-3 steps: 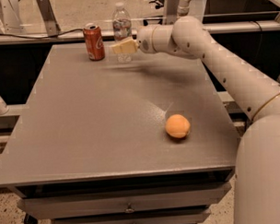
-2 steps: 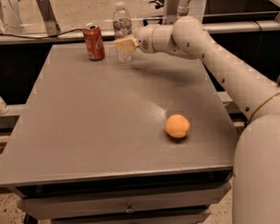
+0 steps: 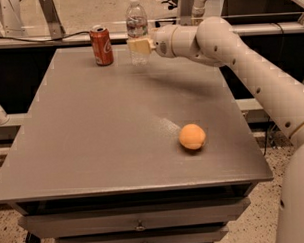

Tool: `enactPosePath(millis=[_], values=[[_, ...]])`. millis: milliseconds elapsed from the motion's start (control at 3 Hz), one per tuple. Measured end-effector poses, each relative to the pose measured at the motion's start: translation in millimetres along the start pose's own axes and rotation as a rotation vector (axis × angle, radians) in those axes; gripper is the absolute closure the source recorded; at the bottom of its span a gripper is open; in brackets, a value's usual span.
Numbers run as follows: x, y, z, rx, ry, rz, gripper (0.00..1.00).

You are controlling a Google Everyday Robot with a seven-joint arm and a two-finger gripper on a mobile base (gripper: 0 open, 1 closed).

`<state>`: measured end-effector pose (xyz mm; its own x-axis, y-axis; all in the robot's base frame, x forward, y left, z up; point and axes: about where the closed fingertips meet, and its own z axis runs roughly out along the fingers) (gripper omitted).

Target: Pick water bottle

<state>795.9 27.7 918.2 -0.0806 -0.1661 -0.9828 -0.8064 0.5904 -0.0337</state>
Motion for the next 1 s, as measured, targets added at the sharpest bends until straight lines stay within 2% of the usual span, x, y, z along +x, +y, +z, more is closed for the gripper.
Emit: enactPosePath(millis=[333,667,1000], values=[[-27,32,-31,-0.051,-0.042,-0.003,1.0],[-52,77,-56,-0.15,-0.093,0.013,1.0],[-52,77,-56,-0.149,-0.093,0.013,1.0]])
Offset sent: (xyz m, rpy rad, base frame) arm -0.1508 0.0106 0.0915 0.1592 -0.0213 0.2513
